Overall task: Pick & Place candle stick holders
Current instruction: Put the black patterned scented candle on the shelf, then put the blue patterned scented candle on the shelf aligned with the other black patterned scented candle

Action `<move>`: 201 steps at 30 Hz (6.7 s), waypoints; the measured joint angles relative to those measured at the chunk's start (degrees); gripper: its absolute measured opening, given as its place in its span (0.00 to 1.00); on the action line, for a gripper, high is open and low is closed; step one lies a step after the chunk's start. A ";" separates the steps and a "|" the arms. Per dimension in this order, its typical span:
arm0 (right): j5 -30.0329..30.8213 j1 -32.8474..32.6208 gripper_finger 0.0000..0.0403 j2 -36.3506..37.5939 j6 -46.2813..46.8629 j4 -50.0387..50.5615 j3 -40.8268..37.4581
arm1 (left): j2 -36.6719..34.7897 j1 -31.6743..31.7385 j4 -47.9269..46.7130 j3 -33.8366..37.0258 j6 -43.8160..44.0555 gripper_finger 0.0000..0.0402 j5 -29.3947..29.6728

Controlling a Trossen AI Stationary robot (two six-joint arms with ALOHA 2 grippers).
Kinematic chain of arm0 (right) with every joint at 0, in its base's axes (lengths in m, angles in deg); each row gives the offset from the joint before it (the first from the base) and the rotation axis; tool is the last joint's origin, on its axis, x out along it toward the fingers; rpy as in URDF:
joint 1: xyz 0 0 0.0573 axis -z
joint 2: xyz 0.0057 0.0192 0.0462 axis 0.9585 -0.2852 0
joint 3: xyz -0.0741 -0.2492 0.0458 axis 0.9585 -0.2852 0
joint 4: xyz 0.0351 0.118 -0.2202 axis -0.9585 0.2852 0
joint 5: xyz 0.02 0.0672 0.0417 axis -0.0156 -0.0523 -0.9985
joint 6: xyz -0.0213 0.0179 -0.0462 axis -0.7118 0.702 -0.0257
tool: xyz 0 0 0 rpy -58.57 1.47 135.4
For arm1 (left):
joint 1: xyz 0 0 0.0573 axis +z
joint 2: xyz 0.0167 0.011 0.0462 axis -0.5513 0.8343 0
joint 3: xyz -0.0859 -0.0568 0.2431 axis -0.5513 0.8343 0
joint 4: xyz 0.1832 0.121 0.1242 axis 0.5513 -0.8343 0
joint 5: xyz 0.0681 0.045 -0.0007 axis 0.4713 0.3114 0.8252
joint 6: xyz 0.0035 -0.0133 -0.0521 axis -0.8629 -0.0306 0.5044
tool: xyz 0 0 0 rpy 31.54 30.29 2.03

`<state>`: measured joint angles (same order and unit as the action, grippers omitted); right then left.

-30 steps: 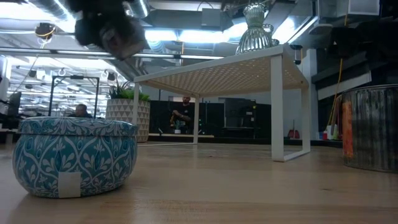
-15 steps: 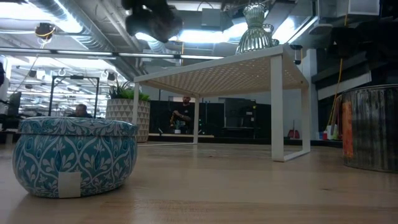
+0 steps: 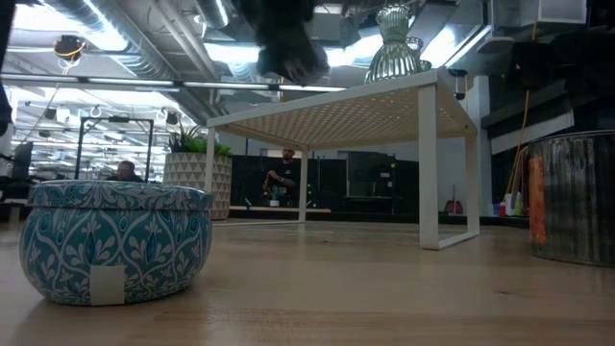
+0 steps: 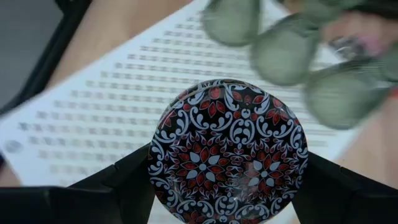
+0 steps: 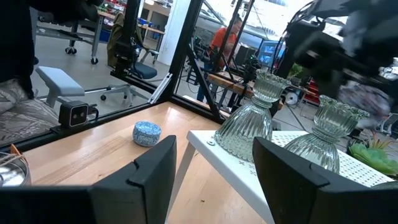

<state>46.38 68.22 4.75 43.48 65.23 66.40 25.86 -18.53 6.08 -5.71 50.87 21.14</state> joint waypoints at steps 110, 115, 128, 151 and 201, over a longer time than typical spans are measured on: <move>-0.02 -0.02 0.53 0.00 0.00 0.04 0.01 | 16.54 -14.32 -42.85 -29.34 7.64 0.84 7.78; -0.01 -0.02 0.53 0.00 0.00 0.04 0.01 | 15.91 -18.69 -42.79 -28.39 9.55 0.84 13.25; -0.02 -0.02 0.53 0.00 0.00 0.02 0.01 | 16.10 -28.84 -37.93 -26.92 11.99 0.84 14.96; -0.02 -0.02 0.53 0.00 0.00 0.46 0.01 | 23.00 -49.59 -25.67 -26.94 19.71 0.84 20.49; -0.02 -0.02 0.53 0.00 0.01 0.90 0.01 | 27.53 -48.84 1.30 0.76 23.76 0.89 14.40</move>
<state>46.36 68.20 4.75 43.49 66.13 66.41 53.39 -67.37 7.38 -4.95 74.63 35.54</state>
